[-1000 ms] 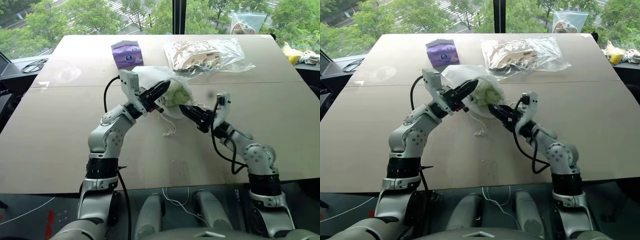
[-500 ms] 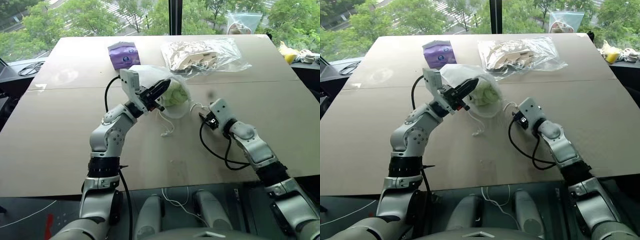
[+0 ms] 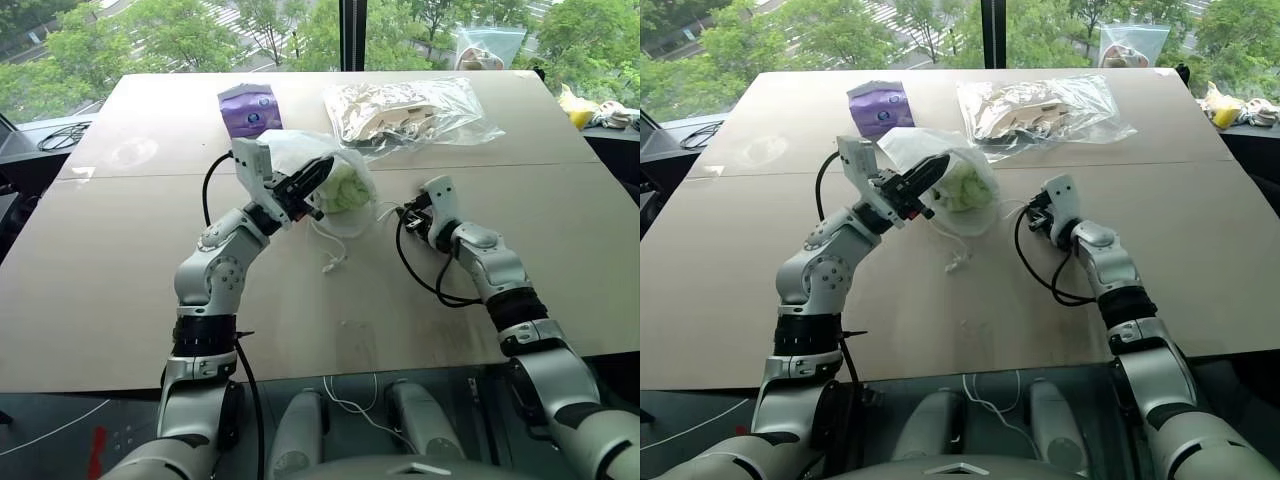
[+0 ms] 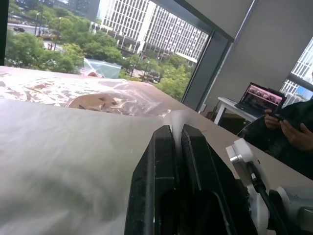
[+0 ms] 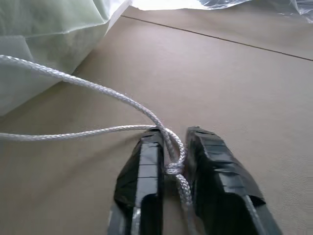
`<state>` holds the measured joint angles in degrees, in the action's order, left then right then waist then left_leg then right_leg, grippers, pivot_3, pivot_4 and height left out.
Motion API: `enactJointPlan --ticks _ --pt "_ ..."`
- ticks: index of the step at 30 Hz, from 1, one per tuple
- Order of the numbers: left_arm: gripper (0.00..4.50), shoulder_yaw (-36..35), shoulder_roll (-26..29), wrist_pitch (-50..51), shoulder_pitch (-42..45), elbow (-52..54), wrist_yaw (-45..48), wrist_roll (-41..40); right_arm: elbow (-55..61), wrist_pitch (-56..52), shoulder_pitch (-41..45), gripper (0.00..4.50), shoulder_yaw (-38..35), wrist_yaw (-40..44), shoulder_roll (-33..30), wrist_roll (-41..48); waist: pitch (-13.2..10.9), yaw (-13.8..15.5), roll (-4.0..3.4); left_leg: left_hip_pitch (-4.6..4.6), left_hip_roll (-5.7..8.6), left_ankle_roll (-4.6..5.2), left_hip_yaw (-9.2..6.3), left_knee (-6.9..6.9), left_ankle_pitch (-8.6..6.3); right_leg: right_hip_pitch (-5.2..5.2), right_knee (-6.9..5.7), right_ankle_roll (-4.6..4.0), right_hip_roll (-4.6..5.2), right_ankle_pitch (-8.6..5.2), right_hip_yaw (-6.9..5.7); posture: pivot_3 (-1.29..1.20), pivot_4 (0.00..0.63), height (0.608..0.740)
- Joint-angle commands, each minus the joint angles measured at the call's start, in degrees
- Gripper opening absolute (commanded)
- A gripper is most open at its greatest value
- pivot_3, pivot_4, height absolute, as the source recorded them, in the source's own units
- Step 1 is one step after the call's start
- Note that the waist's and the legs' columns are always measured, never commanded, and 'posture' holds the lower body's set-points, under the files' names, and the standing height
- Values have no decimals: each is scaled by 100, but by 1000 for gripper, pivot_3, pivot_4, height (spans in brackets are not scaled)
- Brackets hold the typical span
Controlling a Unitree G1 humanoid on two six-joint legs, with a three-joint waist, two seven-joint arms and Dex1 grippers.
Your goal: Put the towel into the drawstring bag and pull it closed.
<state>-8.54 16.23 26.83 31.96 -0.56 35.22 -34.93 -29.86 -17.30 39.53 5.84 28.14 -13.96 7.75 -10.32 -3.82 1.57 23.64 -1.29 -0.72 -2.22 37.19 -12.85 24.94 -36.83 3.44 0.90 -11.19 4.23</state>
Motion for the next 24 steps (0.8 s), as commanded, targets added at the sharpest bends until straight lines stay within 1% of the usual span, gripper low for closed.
enactJointPlan --ticks 1,3,7,11,12,13,14,15,16,17,18,20,21,23,24 --pt "0 -75 27 -110 26 216 88 -77 140 -446 -400 33 114 106 -65 -121 1 5 0 -1 0 0 -1 0 0 -1 0 0 0 0 -1 0 150 740" --pt "0 -102 18 -80 33 190 90 -118 401 -398 -494 33 10 -49 -160 -202 2 20 0 0 0 0 -1 0 0 -2 0 0 0 0 -1 0 150 740" --pt "0 -55 -5 -71 46 96 68 -52 894 109 -380 33 -570 -1003 -329 -376 0 121 -2 2 3 0 -1 5 0 -2 0 1 2 0 -1 0 150 740" --pt "0 22 58 100 48 90 303 -150 1278 69 -156 33 -1041 -1564 -316 -271 -3 154 -5 11 6 0 0 16 0 0 3 1 5 0 0 0 150 740" --pt "674 18 91 110 68 67 351 -146 1361 40 -120 0 -1080 -1627 -328 -288 -3 146 -5 10 6 0 1 15 0 0 4 1 5 0 1 0 150 740" --pt "862 9 121 68 103 16 353 -86 1414 23 -99 0 -1094 -1657 -334 -308 -3 123 -6 10 6 0 1 14 0 0 4 1 5 0 1 0 150 740" --pt "1244 -18 157 -30 166 -83 301 29 1478 -3 -92 0 -1101 -1677 -332 -314 -3 110 -6 8 5 0 2 11 0 1 3 1 3 0 2 0 150 740" --pt "1844 -76 201 -90 255 -217 261 100 1533 -18 -81 0 -1093 -1685 -328 -321 -3 103 -6 4 2 0 1 4 0 1 3 1 -1 0 1 0 150 740" --pt "2205 -156 263 -88 338 -336 265 97 1580 -35 -74 0 -1088 -1693 -323 -325 -3 103 -6 1 -1 0 -1 0 0 1 2 0 -4 0 1 0 150 740" --pt "2689 -225 316 -69 404 -434 298 55 1598 -48 -58 0 -1090 -1709 -314 -326 -3 103 -6 1 -1 0 -3 -1 0 1 1 0 -4 0 -1 0 150 740" --pt "3028 -302 364 -13 456 -500 366 -42 1598 -62 -37 0 -1100 -1727 -299 -318 -3 103 -6 2 -2 0 -5 -1 0 2 0 0 -6 0 -3 0 150 740" --pt "3028 -473 470 233 514 -550 485 -312 1602 -81 -16 0 -1101 -1747 -282 -315 -4 102 -7 5 -1 0 -3 0 0 3 1 0 -4 0 -2 0 150 740" --pt "3028 -547 542 533 505 -532 515 -497 1618 -87 -24 0 -1088 -1745 -277 -318 -4 102 -7 6 0 0 0 0 0 5 2 0 -2 0 -1 0 150 740" --pt "3028 -480 754 1084 324 -301 692 -746 1671 -91 -65 0 -1034 -1709 -281 -337 -4 104 -7 9 2 0 2 0 0 5 5 0 2 0 1 0 150 740" --pt "3028 -336 901 1179 169 -135 896 -727 1679 -88 -73 0 -1021 -1712 -274 -345 -4 102 -7 11 2 0 1 0 0 6 5 0 2 0 1 0 150 740"
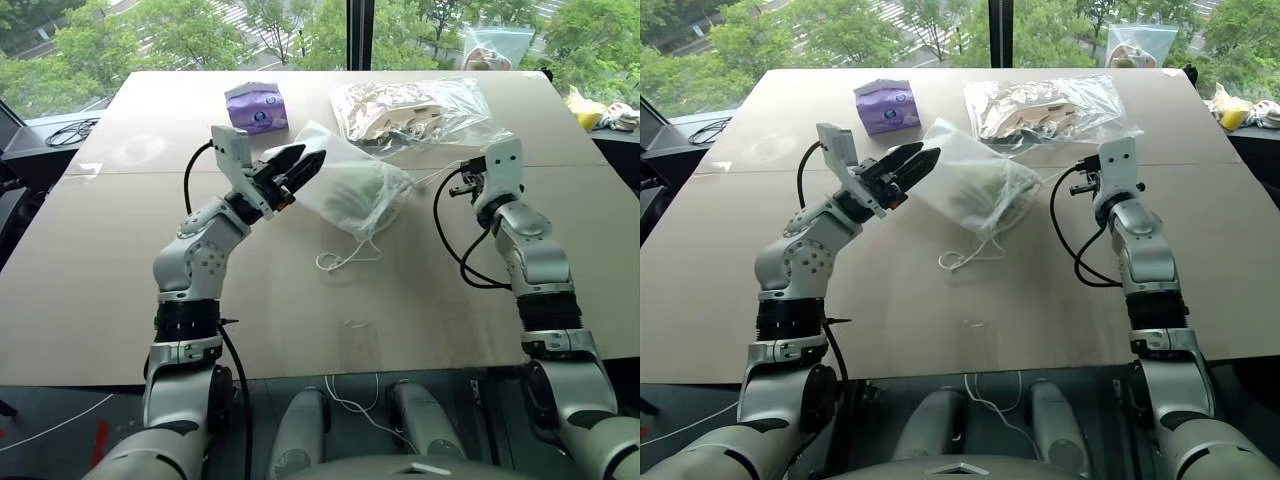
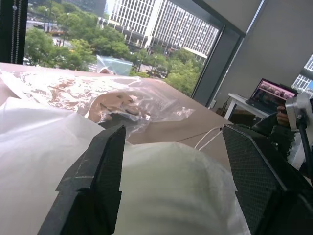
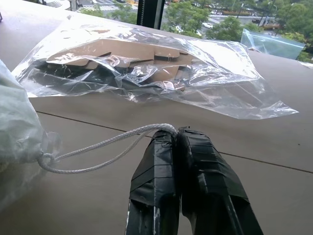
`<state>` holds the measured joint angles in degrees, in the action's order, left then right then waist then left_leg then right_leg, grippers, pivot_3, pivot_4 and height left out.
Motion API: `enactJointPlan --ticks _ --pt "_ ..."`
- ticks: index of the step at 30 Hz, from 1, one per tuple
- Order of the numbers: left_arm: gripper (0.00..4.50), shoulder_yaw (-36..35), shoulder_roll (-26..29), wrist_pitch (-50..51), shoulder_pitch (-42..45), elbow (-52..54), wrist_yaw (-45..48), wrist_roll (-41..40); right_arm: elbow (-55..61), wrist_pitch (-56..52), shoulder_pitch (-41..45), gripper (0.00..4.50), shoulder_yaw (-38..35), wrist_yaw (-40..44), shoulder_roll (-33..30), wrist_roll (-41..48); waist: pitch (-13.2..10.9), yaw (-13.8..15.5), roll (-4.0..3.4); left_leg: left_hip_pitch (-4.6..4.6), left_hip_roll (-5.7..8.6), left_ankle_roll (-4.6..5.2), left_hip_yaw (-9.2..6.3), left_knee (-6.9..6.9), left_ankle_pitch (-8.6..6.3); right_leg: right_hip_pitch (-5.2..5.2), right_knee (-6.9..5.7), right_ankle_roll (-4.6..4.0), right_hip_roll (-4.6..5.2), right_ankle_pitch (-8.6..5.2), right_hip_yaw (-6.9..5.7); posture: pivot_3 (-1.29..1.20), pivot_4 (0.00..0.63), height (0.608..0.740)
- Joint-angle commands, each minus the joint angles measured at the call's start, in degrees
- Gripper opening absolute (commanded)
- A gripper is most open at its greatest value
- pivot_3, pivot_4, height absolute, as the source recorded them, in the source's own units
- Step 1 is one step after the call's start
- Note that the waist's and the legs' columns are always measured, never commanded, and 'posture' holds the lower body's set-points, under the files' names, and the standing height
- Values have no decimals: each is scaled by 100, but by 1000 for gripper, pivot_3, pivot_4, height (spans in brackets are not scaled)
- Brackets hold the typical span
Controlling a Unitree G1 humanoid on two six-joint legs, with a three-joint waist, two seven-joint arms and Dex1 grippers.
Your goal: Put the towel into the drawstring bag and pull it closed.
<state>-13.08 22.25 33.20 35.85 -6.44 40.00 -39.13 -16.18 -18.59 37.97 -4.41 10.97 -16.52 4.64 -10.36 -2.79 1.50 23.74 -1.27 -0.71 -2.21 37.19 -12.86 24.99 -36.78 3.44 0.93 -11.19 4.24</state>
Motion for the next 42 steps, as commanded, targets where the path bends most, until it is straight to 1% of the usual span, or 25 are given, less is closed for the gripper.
enactJointPlan --ticks 1,4,8,10,12,18,21,24,27,29,30,32,33,38,42 --pt "3028 267 447 640 -405 615 581 -276 317 37 78 0 -9 -13 6 -15 -1 -14 -1 0 0 0 1 -1 0 1 0 0 0 0 0 0 150 740" --pt "3028 657 925 680 -890 926 1050 -10 345 22 67 0 -24 -35 36 4 -1 -47 -2 -1 0 0 2 -9 0 5 0 -1 2 0 1 0 150 740" --pt "3028 1321 1522 108 -1198 766 1624 790 310 7 104 0 -52 -45 76 31 -2 -64 -4 2 -2 0 0 -9 0 11 -4 -2 -2 -1 0 0 150 740" --pt "3028 1720 1681 -244 -1342 697 1874 1204 293 6 113 0 -37 -30 78 23 -2 -68 -4 0 -2 0 1 -7 0 11 -5 -2 -2 -1 0 0 150 740" --pt "3028 1951 1639 -568 -1394 625 1971 1468 282 4 121 0 -29 -19 81 15 -2 -70 -6 -3 -2 0 9 -6 0 10 -5 -2 -1 -2 6 0 150 740" --pt "3028 2274 1140 -1469 -1263 211 1835 2114 312 -23 95 0 -59 -26 61 19 -2 -48 -6 3 -2 0 10 -6 0 13 -4 -2 0 0 6 0 150 740" --pt "3028 2240 874 -1810 -1123 -146 1564 2375 365 -48 51 0 -63 -30 59 21 -2 -52 -6 1 -2 0 10 -7 0 14 -5 -2 0 0 6 0 150 740" --pt "3028 2261 826 -1992 -1088 -353 1566 2559 426 -90 14 0 -69 -50 73 23 -2 -62 -6 2 -2 0 11 -6 0 14 -6 -1 0 0 7 0 150 740" --pt "2226 2313 805 -2217 -1081 -501 1578 2748 477 -127 -26 0 -59 -58 100 28 -2 -70 -6 0 -2 0 11 -7 0 14 -7 -1 0 0 7 0 150 740" --pt "1493 2326 757 -2286 -1080 -521 1618 2782 514 -148 -54 0 -45 -62 124 30 -1 -68 -6 0 -2 0 11 -6 0 14 -7 -1 0 0 7 0 150 740" --pt "965 2340 744 -2320 -1082 -524 1645 2800 533 -157 -66 0 -39 -67 134 27 -1 -66 -6 0 -2 0 11 -6 0 13 -7 -1 0 0 7 0 150 740" --pt "285 2360 708 -2332 -1084 -528 1726 2790 545 -169 -70 0 -43 -69 139 26 -1 -65 -6 1 -2 0 12 -6 0 13 -7 -1 1 0 7 0 150 740" --pt "119 2353 695 -2334 -1088 -529 1754 2787 548 -176 -71 0 -51 -66 135 27 -1 -65 -6 1 -2 0 12 -5 0 13 -7 -1 1 0 7 0 150 740" --pt "119 2220 662 -2371 -1095 -568 1752 2754 591 -208 -91 0 -76 -64 114 27 -1 -64 -6 0 -2 0 11 -5 0 13 -8 -1 1 0 7 0 150 740" --pt "119 1753 412 -2523 -1047 -642 1325 2537 583 -138 -101 0 -94 -142 101 -28 -1 -62 -6 1 -2 0 11 -4 0 13 -8 -1 1 0 7 0 150 740"
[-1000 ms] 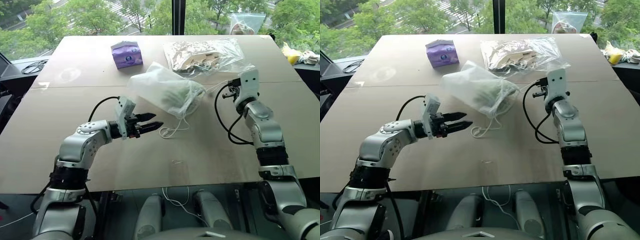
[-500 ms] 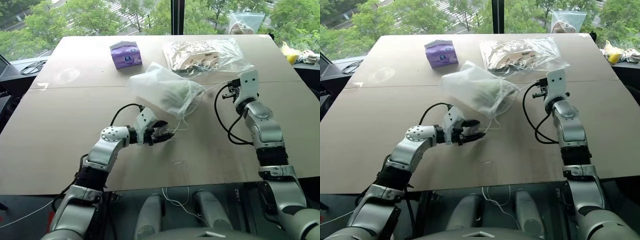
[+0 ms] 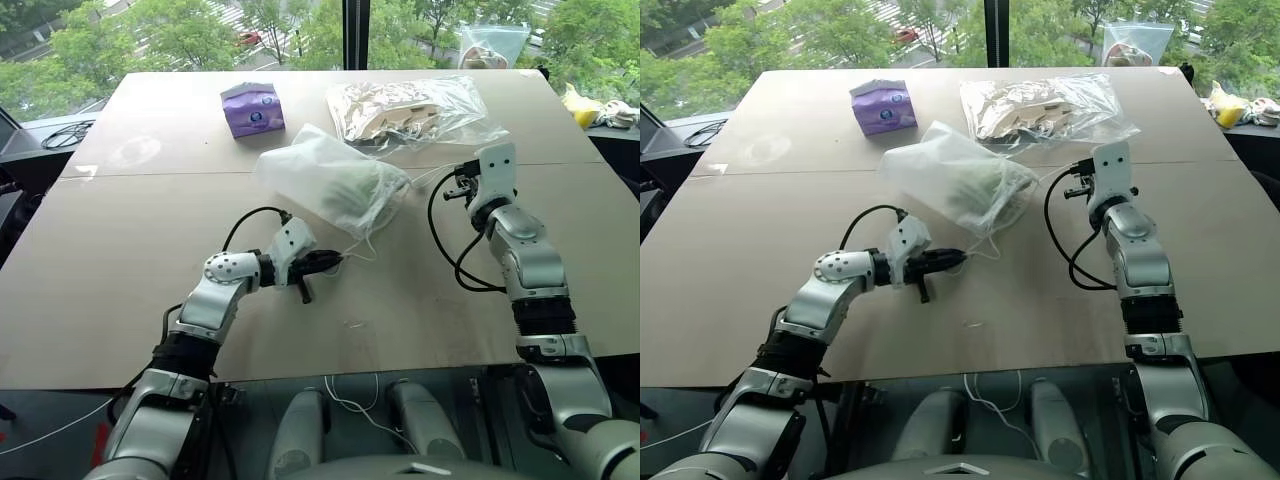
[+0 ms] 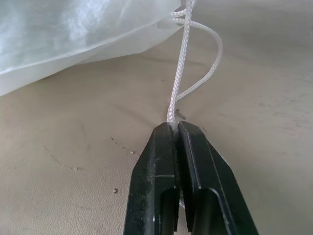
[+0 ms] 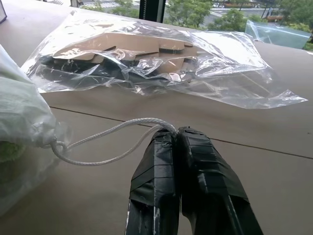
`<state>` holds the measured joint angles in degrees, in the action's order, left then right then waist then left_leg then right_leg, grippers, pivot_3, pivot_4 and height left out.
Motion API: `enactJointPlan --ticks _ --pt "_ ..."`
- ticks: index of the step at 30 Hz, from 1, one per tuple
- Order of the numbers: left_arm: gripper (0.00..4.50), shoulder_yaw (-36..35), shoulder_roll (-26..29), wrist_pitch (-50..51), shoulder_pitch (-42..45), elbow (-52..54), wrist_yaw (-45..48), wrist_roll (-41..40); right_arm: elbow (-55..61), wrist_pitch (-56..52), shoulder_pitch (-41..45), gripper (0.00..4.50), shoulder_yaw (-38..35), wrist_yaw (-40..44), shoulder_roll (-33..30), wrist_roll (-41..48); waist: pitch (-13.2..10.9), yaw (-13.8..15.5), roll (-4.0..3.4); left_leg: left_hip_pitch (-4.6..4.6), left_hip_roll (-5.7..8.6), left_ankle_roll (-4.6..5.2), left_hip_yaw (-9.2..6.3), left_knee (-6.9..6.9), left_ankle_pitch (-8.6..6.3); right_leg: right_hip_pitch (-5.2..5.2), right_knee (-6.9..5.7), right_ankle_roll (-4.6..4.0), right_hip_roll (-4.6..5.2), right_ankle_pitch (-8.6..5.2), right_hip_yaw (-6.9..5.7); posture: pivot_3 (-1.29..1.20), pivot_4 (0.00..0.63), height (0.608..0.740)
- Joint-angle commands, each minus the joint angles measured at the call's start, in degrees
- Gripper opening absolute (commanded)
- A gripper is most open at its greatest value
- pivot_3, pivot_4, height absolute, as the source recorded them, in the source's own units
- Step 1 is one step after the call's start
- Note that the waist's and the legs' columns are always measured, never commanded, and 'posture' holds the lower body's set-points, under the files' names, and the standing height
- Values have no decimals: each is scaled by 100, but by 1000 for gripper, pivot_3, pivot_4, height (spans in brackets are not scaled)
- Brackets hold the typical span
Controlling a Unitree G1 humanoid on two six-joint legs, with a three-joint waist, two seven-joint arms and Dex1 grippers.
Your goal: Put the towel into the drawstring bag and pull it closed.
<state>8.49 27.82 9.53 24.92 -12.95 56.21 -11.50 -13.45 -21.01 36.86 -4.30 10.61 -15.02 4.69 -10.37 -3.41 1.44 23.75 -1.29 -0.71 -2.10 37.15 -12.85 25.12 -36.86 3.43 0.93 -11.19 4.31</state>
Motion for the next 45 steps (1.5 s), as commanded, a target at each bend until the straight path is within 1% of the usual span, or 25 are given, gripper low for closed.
enactJointPlan --ticks 1,3,6,9,11,15,17,23,30,34,41,43,45 --pt "119 -542 -224 -189 65 1 -415 -283 300 141 13 0 -116 -154 -51 -59 0 3 0 0 0 0 0 1 0 0 0 0 0 0 0 0 150 740" --pt "119 -905 -399 -578 125 -49 -851 -301 271 288 28 0 -182 -363 -69 -151 0 -1 0 1 0 0 -1 1 0 0 -1 0 0 0 0 0 150 740" --pt "119 -1399 -592 -1303 270 -140 -1594 -198 163 594 106 0 -402 -917 -112 -336 0 25 1 1 0 0 -2 1 0 1 -2 0 1 1 -1 0 150 740" --pt "119 -1577 -307 -2415 469 -495 -2588 702 106 963 191 0 -538 -1538 -291 -717 1 61 1 1 1 0 0 1 0 1 -2 0 2 1 0 0 150 740" --pt "119 -1743 -142 -2870 684 -801 -3307 1114 115 1161 253 0 -631 -1896 -379 -895 1 73 1 1 2 0 3 0 0 1 -2 0 3 1 3 0 150 740" --pt "119 -1997 76 -3184 1053 -1145 -4290 1496 133 1424 359 0 -789 -2350 -492 -1084 1 98 1 1 2 0 3 0 0 2 -2 0 3 1 2 0 150 740" --pt "119 -2005 163 -3286 1130 -1185 -4608 1696 151 1504 385 0 -830 -2508 -525 -1137 1 99 2 2 3 0 4 0 0 2 -2 1 4 2 3 0 150 740" --pt "119 -2146 484 -3224 1444 -1372 -5453 2083 171 1523 329 0 -962 -2701 -532 -1098 1 96 2 3 3 0 2 -3 0 2 -1 -1 5 3 1 0 150 740" --pt "119 -2214 1071 -3223 2130 -2154 -6077 2289 233 1502 288 0 -1153 -2840 -538 -1019 1 90 2 2 4 0 2 -2 0 2 -3 0 5 3 0 0 150 740" --pt "119 -2447 1076 -2933 2195 -2571 -6423 2021 204 1289 223 0 -1679 -3326 -393 -713 2 95 2 1 4 0 2 -4 0 1 -3 -1 6 3 0 0 150 740" --pt "119 -3229 838 -2111 2162 -3059 -7052 1198 291 765 153 0 -2865 -4387 30 0 2 99 2 5 4 0 -1 -6 0 2 -2 -1 8 3 -3 0 150 740" --pt "119 -3310 845 -2022 2175 -3144 -7104 1101 316 708 137 0 -2896 -4404 14 11 2 95 2 2 3 0 -1 -4 0 2 -6 -1 7 3 -3 0 150 740" --pt "119 -3257 864 -2040 2188 -3174 -7037 1070 345 682 190 0 -2738 -4173 17 97 2 82 2 0 4 0 1 1 0 2 -12 0 7 3 -2 0 150 740"
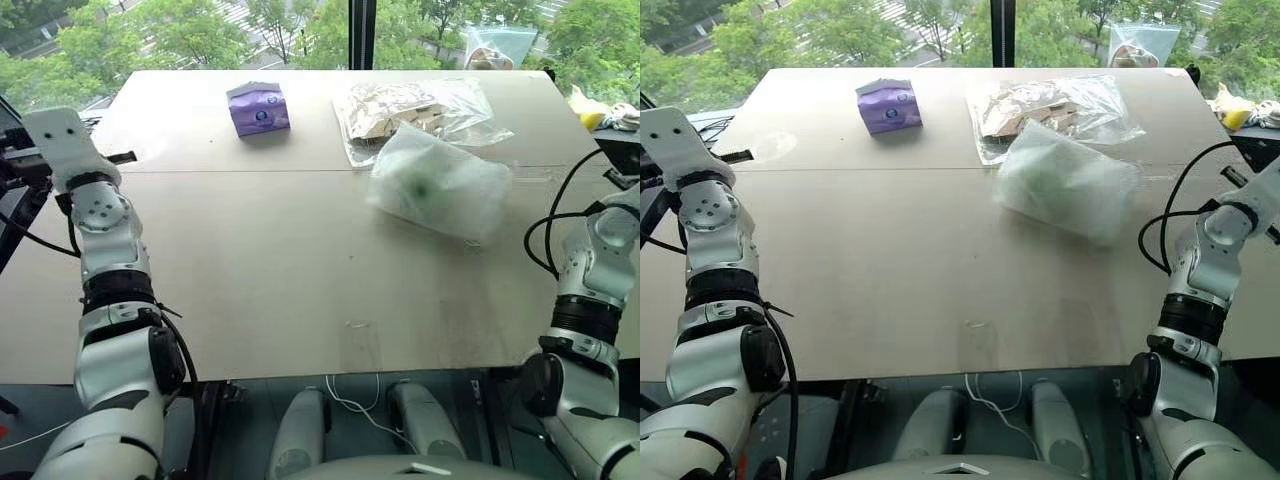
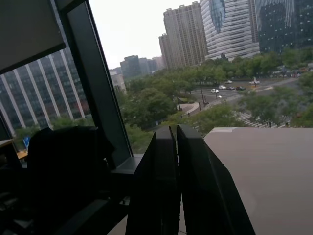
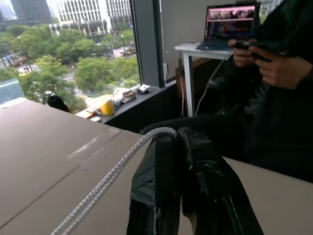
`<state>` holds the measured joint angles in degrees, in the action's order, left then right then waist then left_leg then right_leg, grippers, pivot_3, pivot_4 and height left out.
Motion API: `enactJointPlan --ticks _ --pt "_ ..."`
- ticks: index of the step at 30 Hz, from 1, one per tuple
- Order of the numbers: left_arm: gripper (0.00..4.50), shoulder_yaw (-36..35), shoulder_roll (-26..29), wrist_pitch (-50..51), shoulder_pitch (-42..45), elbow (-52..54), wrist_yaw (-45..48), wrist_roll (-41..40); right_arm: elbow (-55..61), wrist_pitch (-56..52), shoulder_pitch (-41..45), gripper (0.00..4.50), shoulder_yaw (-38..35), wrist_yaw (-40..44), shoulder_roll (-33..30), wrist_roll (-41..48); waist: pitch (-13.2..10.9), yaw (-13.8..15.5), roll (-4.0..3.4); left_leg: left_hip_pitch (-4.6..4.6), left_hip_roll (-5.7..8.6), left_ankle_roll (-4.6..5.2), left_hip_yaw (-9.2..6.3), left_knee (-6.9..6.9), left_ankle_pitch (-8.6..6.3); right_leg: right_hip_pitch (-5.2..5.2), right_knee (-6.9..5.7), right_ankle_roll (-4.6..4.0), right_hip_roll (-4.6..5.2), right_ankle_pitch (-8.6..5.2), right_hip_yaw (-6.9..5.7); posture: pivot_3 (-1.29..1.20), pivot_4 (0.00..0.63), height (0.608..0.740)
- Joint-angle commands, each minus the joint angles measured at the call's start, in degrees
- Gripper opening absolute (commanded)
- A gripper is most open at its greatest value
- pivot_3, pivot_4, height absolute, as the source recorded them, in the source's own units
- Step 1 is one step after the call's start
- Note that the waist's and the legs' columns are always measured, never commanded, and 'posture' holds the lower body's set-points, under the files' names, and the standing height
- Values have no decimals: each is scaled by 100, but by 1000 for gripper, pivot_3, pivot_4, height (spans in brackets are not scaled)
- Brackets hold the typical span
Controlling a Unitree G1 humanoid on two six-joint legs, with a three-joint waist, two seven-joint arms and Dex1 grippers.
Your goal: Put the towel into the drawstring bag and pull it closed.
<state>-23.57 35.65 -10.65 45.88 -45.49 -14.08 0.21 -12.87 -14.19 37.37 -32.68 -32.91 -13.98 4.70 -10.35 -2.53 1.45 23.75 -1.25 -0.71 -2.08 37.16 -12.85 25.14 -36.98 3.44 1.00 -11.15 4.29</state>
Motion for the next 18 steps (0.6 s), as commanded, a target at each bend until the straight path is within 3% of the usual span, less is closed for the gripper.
enactJointPlan --ticks 1,3,6,12,15,18 --pt "119 -3 73 -49 110 63 60 -113 309 8 196 0 276 433 -75 165 0 -14 0 -1 0 0 1 1 0 0 0 0 -1 0 0 0 150 740" --pt "119 98 -11 -135 178 12 386 -210 381 -9 297 0 652 1000 -33 305 0 -32 0 -3 0 0 2 2 0 -1 -3 1 -2 0 1 0 150 740" --pt "119 500 -359 -269 234 132 1583 -465 529 -368 334 0 1243 1928 61 586 1 -54 -1 -4 0 0 0 3 1 -1 -9 0 -4 0 1 0 150 740" --pt "119 1151 -994 4 -127 950 3629 -1089 916 -2285 -156 0 2173 3032 -127 871 4 6 0 9 1 0 -4 2 0 -2 4 -2 -1 1 -3 0 150 740" --pt "119 1509 -1052 180 -377 1410 4471 -1205 1143 -3147 -387 0 2190 3129 -165 1039 3 6 -1 11 1 0 -4 -6 0 2 6 -3 0 0 -3 0 150 740" --pt "119 1859 -1115 806 -742 2165 5492 -1621 1167 -2958 -434 0 1997 2921 -322 797 3 -6 -2 9 1 0 -3 -7 0 4 2 -3 -1 0 -1 0 150 740"
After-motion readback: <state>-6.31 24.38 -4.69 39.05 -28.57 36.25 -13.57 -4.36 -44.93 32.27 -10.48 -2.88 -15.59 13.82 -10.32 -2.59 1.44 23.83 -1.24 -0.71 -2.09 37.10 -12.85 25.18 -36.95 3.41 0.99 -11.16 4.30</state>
